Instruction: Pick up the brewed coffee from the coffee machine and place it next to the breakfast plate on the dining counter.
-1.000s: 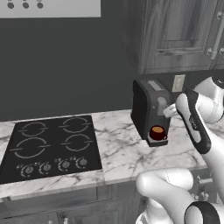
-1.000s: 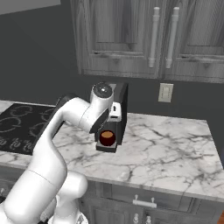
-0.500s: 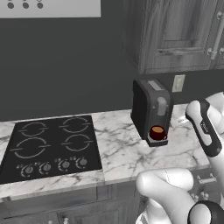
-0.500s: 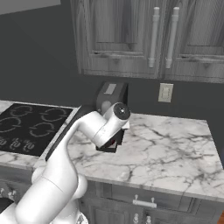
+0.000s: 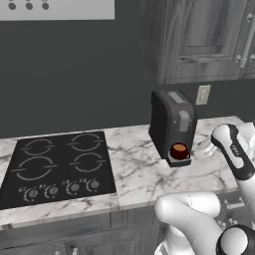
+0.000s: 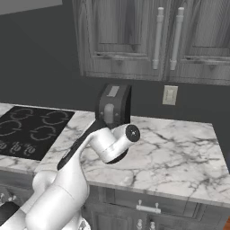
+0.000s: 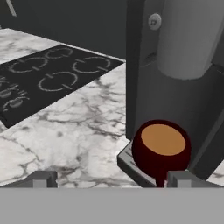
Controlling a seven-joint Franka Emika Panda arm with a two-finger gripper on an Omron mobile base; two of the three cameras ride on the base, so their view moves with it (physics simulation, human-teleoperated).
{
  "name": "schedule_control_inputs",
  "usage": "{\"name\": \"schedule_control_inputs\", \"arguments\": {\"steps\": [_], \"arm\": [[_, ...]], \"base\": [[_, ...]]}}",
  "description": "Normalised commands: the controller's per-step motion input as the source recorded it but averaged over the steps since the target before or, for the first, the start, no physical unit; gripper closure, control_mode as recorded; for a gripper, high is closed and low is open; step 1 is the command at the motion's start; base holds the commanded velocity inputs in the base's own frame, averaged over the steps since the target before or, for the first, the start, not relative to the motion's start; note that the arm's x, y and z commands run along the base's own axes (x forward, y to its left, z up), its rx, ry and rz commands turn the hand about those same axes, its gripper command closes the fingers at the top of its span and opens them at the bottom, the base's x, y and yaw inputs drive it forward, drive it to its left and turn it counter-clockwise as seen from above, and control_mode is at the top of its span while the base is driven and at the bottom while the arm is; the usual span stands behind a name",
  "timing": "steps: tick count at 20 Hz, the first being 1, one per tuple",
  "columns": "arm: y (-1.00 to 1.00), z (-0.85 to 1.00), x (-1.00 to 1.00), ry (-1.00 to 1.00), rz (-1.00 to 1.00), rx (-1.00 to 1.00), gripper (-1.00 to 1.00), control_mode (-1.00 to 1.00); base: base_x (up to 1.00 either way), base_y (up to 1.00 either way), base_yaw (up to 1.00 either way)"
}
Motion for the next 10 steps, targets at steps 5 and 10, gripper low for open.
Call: {"name": "schedule_control_inputs", "arguments": {"steps": [5, 10], "arm": [[-0.09, -0.36, 0.17, -0.13, 0.15, 0.0, -1.0, -1.0], [-0.09, -0.26, 0.21, -0.11, 0.1, 0.01, -1.0, -1.0]], "base": [[0.0, 0.0, 0.0], [0.0, 0.0, 0.0]]}}
